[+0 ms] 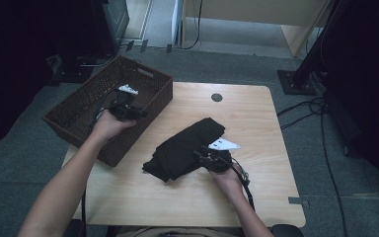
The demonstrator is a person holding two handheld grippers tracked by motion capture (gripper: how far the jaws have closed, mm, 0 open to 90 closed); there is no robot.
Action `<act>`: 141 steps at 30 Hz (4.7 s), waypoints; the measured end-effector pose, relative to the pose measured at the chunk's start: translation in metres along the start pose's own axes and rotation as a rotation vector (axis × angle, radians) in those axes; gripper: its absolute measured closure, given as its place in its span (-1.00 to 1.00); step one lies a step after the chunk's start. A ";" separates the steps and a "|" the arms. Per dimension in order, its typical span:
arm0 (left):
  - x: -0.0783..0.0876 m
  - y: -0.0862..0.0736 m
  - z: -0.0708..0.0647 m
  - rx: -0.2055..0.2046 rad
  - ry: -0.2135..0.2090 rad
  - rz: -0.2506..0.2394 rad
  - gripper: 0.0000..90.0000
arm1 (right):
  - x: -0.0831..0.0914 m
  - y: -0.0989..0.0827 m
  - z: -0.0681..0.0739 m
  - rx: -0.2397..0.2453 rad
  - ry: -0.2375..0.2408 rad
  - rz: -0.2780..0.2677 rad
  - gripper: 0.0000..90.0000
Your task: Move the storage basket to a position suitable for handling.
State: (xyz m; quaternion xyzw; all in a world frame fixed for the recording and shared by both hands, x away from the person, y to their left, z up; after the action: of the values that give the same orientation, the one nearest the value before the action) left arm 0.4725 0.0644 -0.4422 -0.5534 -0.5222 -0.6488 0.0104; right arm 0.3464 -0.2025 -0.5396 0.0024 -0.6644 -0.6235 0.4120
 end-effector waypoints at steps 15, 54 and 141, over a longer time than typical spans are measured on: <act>0.003 0.019 -0.055 -0.087 -0.076 -0.039 0.32 | 0.019 0.014 0.008 -0.037 -0.037 -0.011 0.41; -0.085 -0.016 -0.094 -0.099 -0.148 0.091 0.13 | 0.021 0.022 0.010 -0.033 -0.030 -0.020 0.50; -0.125 -0.024 -0.091 -0.010 -0.203 0.219 -0.52 | -0.037 0.000 0.004 0.085 -0.009 0.108 0.28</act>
State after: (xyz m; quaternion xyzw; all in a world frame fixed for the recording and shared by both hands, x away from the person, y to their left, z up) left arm 0.4425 -0.0577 -0.5350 -0.6698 -0.4537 -0.5872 0.0257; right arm 0.3684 -0.1802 -0.5594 -0.0188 -0.6913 -0.5718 0.4413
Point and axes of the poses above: each handheld gripper's, and its own axes: x roughly backward along the jaws, y roughly out of its top, z roughly to its left, the point moved 6 cm from there along -x, roughly forward along the jaws, and after that the axes turned 3 degrees about -y, right-handed, at the moved point
